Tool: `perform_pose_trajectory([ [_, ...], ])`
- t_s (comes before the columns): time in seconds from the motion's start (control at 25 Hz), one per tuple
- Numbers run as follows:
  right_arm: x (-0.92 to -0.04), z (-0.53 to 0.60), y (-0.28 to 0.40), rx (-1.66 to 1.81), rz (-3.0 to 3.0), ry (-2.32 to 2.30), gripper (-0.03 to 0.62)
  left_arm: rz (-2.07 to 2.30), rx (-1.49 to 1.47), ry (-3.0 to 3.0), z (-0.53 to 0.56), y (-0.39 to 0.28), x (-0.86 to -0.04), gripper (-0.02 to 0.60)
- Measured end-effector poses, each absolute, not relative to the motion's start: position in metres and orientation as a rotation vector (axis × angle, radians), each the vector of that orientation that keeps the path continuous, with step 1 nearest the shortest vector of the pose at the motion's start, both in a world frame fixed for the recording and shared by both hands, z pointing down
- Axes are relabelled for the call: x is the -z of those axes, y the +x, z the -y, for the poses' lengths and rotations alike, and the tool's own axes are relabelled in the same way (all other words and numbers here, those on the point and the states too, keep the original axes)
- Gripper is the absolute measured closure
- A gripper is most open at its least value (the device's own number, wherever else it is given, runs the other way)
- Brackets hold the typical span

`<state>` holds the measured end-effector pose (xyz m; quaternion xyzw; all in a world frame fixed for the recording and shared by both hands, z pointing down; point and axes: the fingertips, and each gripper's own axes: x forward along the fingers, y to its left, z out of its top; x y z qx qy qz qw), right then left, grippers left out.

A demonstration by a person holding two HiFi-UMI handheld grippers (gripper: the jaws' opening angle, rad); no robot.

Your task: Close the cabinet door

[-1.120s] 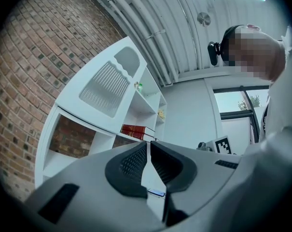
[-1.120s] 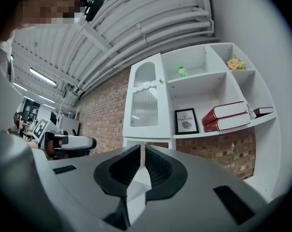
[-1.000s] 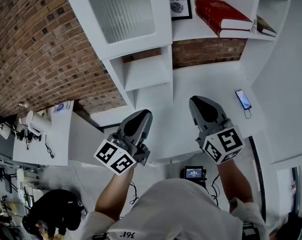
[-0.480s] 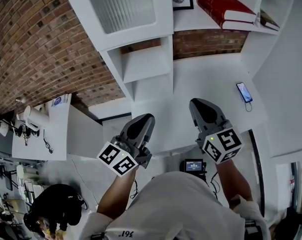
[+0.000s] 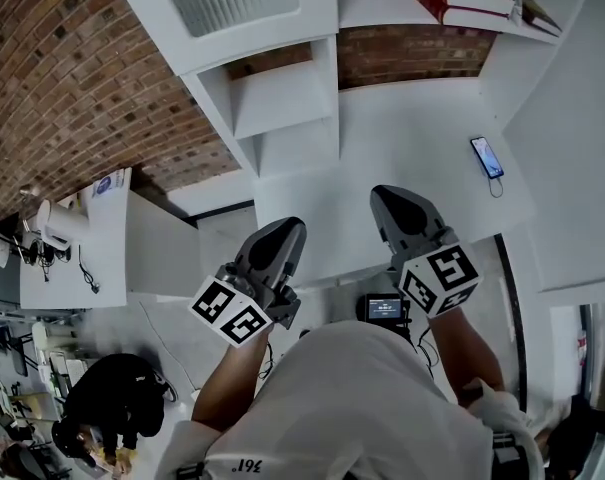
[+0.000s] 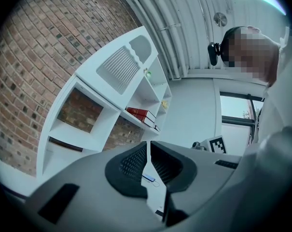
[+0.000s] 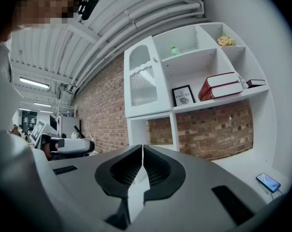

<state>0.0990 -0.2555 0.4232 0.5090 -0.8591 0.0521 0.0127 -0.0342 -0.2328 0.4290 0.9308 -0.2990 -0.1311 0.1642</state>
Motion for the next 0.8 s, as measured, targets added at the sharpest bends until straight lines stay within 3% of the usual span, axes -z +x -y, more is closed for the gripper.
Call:
perform_pose_trajectory([
  [0.8,-0.419,0.2529,0.095,-0.111,2.653,1.582,0.565,0.811,0.361,2.644,0.2225,-0.0278,-0.4334,0.549],
])
